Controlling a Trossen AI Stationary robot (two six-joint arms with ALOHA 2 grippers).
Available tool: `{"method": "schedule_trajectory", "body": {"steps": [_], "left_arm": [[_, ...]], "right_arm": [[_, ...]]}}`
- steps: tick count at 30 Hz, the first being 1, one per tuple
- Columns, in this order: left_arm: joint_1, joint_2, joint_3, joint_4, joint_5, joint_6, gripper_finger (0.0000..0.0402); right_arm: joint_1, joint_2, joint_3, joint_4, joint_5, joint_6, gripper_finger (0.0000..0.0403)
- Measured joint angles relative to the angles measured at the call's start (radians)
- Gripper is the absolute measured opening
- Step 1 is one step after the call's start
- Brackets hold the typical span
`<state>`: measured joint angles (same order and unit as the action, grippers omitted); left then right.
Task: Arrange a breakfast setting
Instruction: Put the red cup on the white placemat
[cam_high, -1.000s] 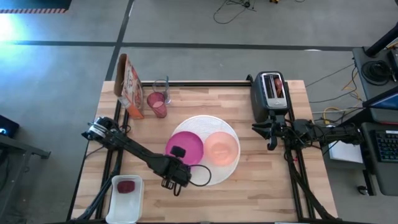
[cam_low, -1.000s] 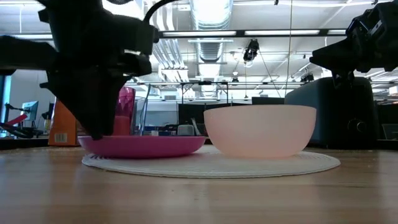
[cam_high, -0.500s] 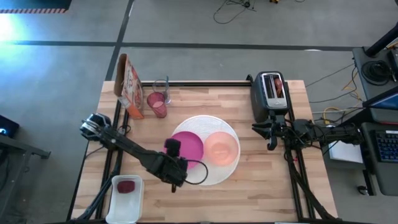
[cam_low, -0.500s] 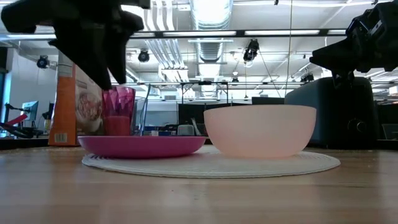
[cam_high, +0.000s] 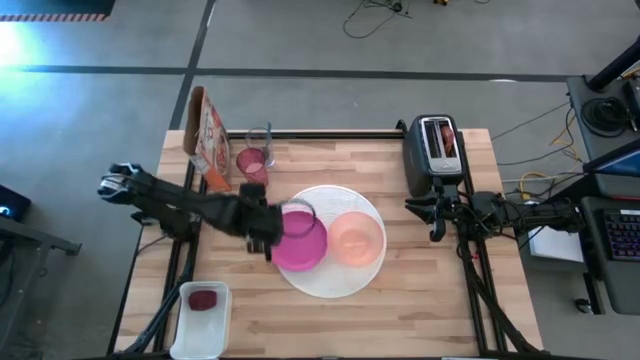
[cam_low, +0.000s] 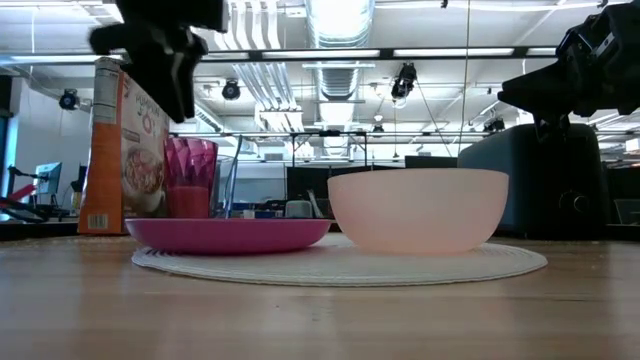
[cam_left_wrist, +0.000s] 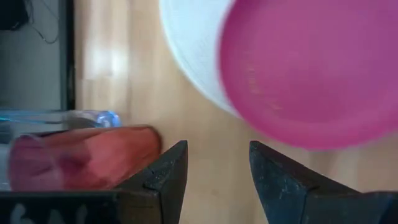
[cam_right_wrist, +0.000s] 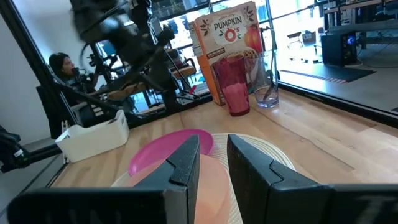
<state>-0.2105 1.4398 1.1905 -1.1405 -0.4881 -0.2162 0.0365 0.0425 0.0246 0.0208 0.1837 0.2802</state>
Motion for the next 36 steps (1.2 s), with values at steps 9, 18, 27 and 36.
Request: {"method": "schedule_trajectory", "body": {"steps": [9,18,27,36], "left_arm": [[0.199,-0.085,-0.054,0.145,-0.001,0.204,0.0155],[0.34,-0.094,-0.052,0.113,-0.001,0.13,0.0155],[0.48,-0.095,-0.039,0.099,0.028,0.076,0.0155],[0.588,-0.056,-0.043,0.095,0.158,0.101,0.0155]], "right_arm": [[0.0,0.0,0.0,0.0,0.0,0.0,0.0073],[0.0,0.0,0.0,-0.001,0.0,0.0,0.0073],[0.0,0.0,0.0,-0.001,0.0,0.0,0.0073],[0.0,0.0,0.0,-0.001,0.0,0.0,0.0073]]}}
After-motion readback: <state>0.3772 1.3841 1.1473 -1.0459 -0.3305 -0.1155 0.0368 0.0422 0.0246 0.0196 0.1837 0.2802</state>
